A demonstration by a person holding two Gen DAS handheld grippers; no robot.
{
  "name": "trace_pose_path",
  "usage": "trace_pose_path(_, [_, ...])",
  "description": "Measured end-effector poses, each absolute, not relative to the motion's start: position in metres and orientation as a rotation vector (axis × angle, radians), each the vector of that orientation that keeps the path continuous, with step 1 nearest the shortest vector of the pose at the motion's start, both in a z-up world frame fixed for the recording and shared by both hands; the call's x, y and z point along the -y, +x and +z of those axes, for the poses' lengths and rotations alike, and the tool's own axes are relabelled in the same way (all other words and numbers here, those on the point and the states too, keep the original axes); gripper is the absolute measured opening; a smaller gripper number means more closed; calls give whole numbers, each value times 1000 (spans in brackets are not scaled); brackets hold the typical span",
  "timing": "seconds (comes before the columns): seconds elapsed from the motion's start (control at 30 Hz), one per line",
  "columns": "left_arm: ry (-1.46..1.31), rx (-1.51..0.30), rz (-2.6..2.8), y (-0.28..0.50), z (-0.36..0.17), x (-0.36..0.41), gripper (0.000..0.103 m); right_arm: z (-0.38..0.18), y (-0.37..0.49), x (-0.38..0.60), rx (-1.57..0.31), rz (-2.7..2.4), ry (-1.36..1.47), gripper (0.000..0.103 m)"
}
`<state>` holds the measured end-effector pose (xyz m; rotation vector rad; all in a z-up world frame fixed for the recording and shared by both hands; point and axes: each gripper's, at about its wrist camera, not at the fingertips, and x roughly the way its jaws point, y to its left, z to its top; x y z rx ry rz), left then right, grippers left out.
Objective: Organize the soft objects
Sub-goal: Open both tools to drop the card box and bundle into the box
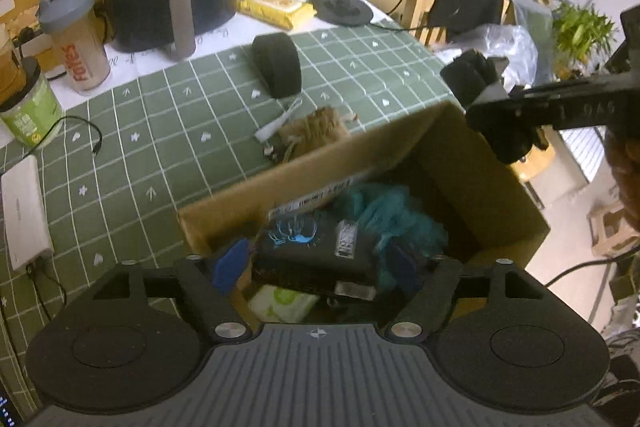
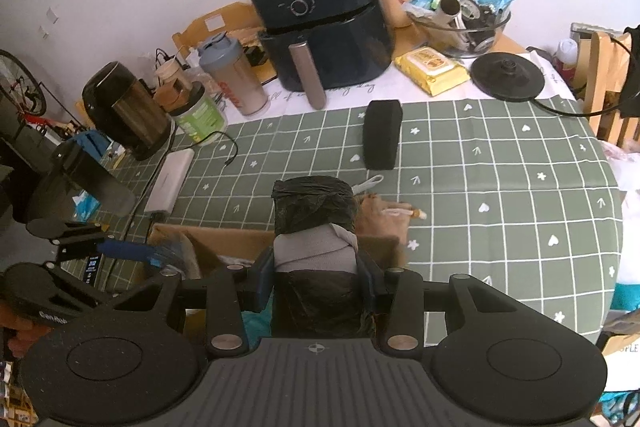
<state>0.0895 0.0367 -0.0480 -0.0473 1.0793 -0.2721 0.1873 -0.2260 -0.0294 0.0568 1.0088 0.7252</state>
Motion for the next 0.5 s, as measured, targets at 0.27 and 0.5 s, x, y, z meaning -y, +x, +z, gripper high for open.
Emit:
trace_pose_path(0.27, [-63, -1066, -226, 67, -47, -41, 83, -30, 176, 213, -1018, 749, 43, 45])
trace_pose_path(0.5, [-159, -1035, -174, 47, -41, -56, 83, -32, 168, 193, -1037, 793, 21, 45])
